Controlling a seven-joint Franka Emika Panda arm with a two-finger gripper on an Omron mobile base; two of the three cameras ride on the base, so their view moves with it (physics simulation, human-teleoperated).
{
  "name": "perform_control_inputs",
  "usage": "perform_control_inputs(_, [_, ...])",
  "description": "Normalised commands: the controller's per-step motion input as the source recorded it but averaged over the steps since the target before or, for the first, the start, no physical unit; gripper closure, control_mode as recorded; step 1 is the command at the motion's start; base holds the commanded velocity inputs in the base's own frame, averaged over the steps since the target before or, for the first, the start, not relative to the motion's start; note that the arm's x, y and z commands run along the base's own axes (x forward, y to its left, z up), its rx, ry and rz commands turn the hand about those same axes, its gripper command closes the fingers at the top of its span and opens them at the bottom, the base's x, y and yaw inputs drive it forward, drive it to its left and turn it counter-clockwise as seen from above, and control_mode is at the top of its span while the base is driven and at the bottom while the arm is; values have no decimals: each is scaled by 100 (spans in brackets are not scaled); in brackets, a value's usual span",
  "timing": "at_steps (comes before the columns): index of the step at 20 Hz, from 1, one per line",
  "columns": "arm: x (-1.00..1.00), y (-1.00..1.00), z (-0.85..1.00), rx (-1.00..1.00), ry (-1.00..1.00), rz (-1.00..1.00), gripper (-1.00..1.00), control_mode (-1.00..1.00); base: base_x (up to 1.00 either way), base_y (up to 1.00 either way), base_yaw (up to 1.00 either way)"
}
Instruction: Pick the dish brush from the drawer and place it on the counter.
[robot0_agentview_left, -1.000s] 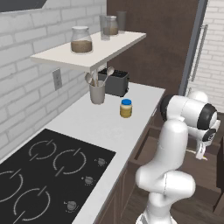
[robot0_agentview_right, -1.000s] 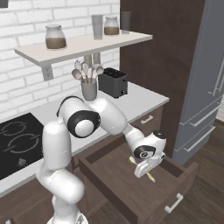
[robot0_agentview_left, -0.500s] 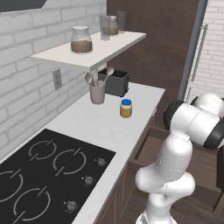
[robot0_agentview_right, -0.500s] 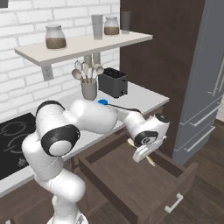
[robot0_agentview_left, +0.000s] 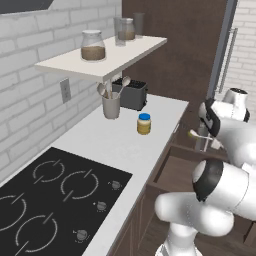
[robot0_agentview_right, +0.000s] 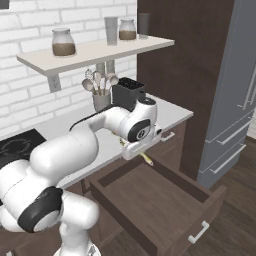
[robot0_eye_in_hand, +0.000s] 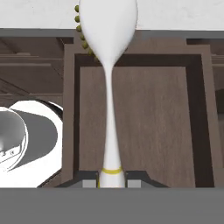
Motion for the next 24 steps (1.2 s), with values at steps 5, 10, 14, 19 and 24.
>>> perform_control_inputs(5, [0,99,49,-4,-16,0,100,-100,0,0,0])
perform_control_inputs(10, [0,95,0,0,-21,0,100,-100,0,0,0])
perform_control_inputs(14, [29,100,0,0,-6,0,100,-100,0,0,0])
perform_control_inputs(19, [74,78,-7,0,-1,0,100,-100,0,0,0])
perform_control_inputs(24, [92,60,-38,0,0,0,100,-100,0,0,0])
